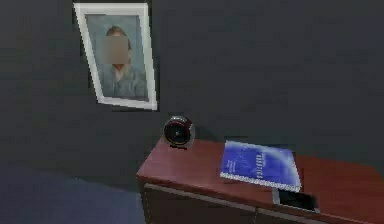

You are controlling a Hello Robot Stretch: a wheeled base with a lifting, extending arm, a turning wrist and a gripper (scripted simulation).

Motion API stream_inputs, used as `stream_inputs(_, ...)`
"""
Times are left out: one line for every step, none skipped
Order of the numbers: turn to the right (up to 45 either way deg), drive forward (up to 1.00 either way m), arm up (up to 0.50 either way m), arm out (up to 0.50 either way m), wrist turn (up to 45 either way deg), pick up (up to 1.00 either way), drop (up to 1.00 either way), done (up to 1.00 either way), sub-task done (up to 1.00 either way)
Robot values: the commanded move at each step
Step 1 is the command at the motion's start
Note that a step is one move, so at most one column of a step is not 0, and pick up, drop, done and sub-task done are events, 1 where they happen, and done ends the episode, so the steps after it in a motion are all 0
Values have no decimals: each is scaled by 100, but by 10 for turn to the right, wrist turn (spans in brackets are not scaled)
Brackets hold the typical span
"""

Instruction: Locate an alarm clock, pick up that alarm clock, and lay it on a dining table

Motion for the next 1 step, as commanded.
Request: stream_inputs(270, 0, 0, 0, 0, 0, 0, 0, 0)
